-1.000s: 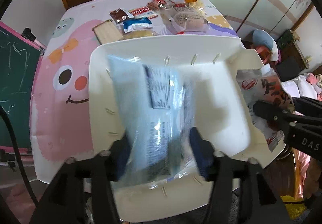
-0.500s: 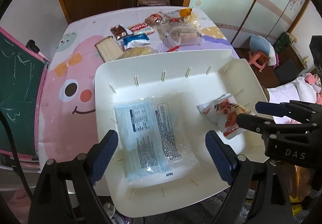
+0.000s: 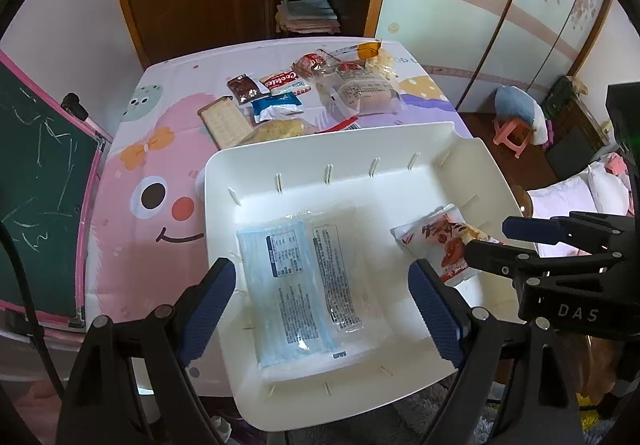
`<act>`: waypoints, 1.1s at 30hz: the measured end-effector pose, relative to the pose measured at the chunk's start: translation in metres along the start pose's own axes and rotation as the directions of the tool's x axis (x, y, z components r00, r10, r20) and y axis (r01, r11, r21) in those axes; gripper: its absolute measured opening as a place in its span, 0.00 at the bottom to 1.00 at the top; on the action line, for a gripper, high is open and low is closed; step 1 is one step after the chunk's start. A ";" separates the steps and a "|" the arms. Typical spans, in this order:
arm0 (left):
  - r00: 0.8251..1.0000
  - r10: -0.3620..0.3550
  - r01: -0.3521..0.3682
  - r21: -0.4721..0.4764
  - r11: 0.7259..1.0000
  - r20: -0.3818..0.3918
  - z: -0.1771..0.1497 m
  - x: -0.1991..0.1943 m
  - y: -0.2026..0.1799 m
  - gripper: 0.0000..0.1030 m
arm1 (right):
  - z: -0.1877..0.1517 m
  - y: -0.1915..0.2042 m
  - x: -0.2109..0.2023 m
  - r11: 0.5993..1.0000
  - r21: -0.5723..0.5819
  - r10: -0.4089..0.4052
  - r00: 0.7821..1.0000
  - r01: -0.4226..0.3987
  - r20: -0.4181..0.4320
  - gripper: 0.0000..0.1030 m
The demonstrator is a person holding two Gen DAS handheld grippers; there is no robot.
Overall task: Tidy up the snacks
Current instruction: 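Lift both grippers from the tray back toward the snack pile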
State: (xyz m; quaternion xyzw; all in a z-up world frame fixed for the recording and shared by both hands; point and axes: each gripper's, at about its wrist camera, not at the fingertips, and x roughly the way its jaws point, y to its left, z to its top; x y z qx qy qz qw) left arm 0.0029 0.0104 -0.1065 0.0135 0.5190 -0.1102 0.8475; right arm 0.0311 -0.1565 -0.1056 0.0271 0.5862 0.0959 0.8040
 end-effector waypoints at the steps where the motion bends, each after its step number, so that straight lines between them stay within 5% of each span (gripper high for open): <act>1: 1.000 0.000 0.000 -0.001 1.000 -0.001 0.000 -0.001 0.000 0.85 | 0.000 0.000 0.000 1.000 0.000 0.001 1.000 -0.001 0.002 0.56; 24: 1.000 0.002 -0.002 0.007 1.000 0.028 0.015 -0.005 0.008 0.85 | 0.013 -0.002 -0.006 1.000 0.005 0.005 0.999 -0.005 0.044 0.74; 33: 0.991 -0.121 0.111 -0.150 0.982 -0.061 0.052 0.003 0.044 0.90 | 0.038 -0.009 -0.008 0.999 0.040 0.007 0.998 -0.009 0.062 0.80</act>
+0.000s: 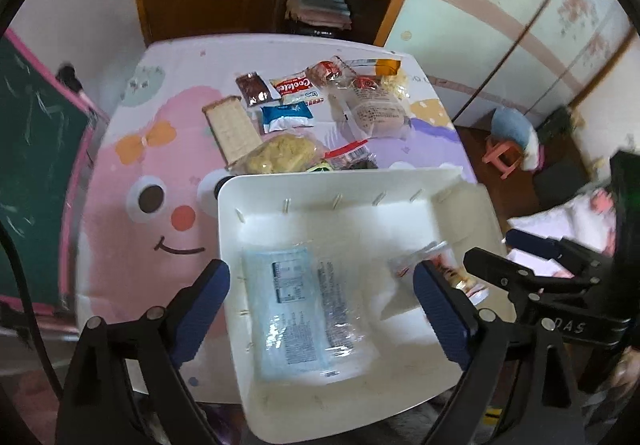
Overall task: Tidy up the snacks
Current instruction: 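Lift both grippers from the tray back toward the snack pile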
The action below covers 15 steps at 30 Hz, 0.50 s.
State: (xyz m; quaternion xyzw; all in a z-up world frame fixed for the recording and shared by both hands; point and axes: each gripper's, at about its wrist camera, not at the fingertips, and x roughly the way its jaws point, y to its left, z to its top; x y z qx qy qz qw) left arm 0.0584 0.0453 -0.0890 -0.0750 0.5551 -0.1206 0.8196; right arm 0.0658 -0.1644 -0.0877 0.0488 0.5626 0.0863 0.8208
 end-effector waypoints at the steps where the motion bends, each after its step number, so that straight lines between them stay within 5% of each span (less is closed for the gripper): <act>1: 1.000 -0.010 0.010 -0.016 1.000 -0.010 0.004 0.001 0.004 0.90 | 0.004 -0.001 -0.001 1.000 0.005 0.001 1.000 -0.001 0.004 0.80; 4: 1.000 0.015 -0.016 -0.042 0.999 -0.019 0.018 0.001 0.013 0.90 | 0.018 -0.007 -0.003 1.000 0.027 0.007 1.000 -0.008 0.017 0.84; 10: 0.976 0.210 -0.212 0.026 0.977 0.064 0.065 -0.009 0.017 0.90 | 0.059 -0.015 -0.012 0.999 0.043 0.016 0.998 -0.019 0.060 0.91; 15: 0.977 0.208 -0.209 0.003 0.978 0.044 0.113 -0.007 0.028 0.90 | 0.106 -0.021 -0.019 0.999 0.039 0.016 0.994 -0.020 0.109 1.00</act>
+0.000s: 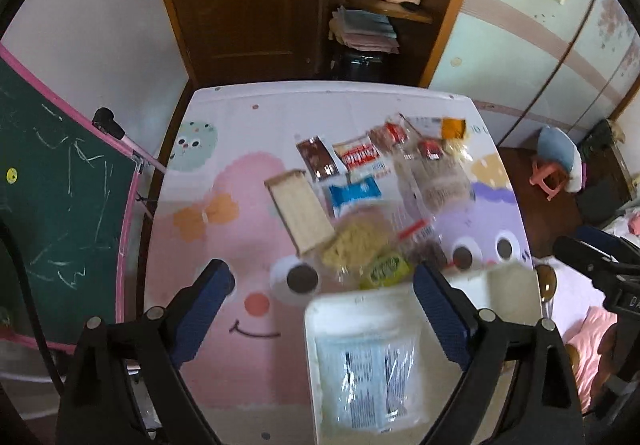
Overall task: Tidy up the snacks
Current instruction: 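Lift both grippers from the tray back toward the snack pile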
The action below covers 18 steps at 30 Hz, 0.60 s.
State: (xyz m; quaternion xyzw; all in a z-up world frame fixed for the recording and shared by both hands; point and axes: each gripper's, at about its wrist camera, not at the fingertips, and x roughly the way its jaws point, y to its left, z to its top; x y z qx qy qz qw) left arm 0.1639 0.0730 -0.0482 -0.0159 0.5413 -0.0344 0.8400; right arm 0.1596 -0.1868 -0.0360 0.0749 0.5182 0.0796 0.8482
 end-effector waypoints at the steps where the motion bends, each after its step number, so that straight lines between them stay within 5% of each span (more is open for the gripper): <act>1: 1.000 0.016 -0.016 -0.006 1.000 -0.006 0.012 0.004 0.003 0.90 | 0.008 -0.001 0.001 1.000 0.003 0.003 1.000 -0.003 0.008 1.00; 4: 0.999 0.046 -0.046 -0.001 0.999 -0.002 0.036 0.014 0.009 0.90 | 0.037 -0.003 0.011 1.000 -0.002 -0.006 1.000 0.006 0.018 1.00; 10: 0.995 -0.039 0.032 -0.082 0.996 -0.089 0.076 0.064 0.027 0.90 | 0.082 -0.009 0.055 0.999 -0.029 -0.034 0.999 0.033 -0.037 1.00; 18: 0.977 -0.014 -0.023 -0.171 0.985 -0.212 0.085 0.163 0.044 0.90 | 0.096 -0.035 0.159 0.999 0.033 -0.001 0.969 0.010 -0.247 1.00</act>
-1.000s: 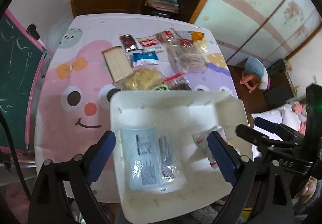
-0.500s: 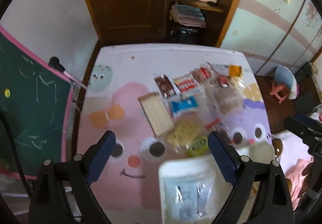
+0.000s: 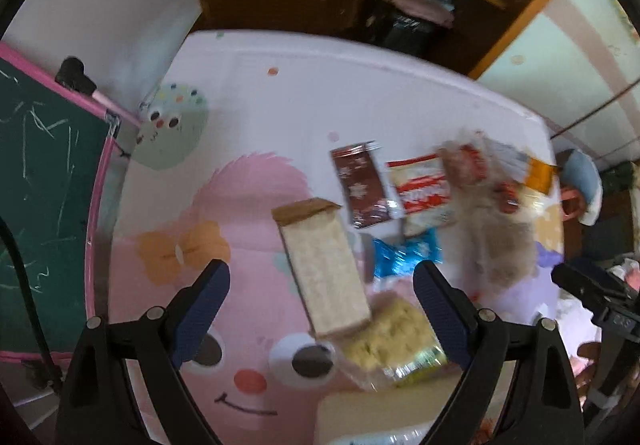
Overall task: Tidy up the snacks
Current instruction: 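Lift both grippers from the tray back toward the snack pile, then grasp the brown paper bar with the left gripper while the right grasps the clear bread bag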
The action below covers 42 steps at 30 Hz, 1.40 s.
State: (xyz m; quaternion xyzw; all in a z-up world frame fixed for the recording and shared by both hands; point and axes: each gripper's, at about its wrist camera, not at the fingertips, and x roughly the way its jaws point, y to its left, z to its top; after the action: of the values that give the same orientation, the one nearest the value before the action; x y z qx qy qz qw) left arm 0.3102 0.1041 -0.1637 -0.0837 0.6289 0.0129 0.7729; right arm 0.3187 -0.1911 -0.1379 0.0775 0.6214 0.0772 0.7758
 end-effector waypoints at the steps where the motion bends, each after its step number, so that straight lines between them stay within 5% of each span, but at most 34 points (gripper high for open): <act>1: 1.000 0.006 -0.006 -0.010 1.000 -0.019 0.003 0.015 0.000 0.90 | 0.002 -0.002 0.009 1.000 0.005 -0.001 1.000 0.001 -0.020 1.00; 10: 0.993 0.027 -0.036 -0.077 0.996 -0.118 0.009 0.086 0.003 0.90 | 0.007 -0.011 0.072 0.998 -0.009 -0.068 0.988 0.068 -0.137 1.00; 25: 0.978 0.078 -0.106 -0.142 0.984 -0.194 0.007 0.126 0.007 0.89 | 0.013 -0.002 0.107 0.997 0.001 -0.071 0.978 0.072 -0.194 1.00; 28: 0.978 0.092 -0.119 -0.136 0.983 -0.190 0.003 0.124 0.005 0.83 | 0.011 -0.004 0.115 0.997 0.006 -0.068 0.975 0.071 -0.209 1.00; 32: 0.982 0.099 -0.120 -0.125 0.985 -0.163 -0.005 0.112 -0.003 0.55 | 0.006 0.000 0.119 0.996 0.011 -0.083 0.971 0.088 -0.224 0.94; 36: 0.985 0.088 -0.106 -0.119 0.987 -0.150 -0.009 0.106 -0.009 0.53 | 0.004 0.005 0.111 0.995 0.022 -0.086 0.973 0.093 -0.213 0.78; 42: 0.992 0.081 -0.094 -0.132 0.987 -0.100 -0.012 0.087 -0.007 0.52 | 0.001 0.014 0.101 0.997 0.016 -0.072 0.978 0.077 -0.193 0.72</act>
State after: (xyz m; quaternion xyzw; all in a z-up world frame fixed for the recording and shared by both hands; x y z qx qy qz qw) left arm 0.3175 0.0877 -0.2496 -0.1094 0.6652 0.0858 0.7336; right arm 0.3415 -0.1560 -0.2310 0.0553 0.6969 0.0481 0.7134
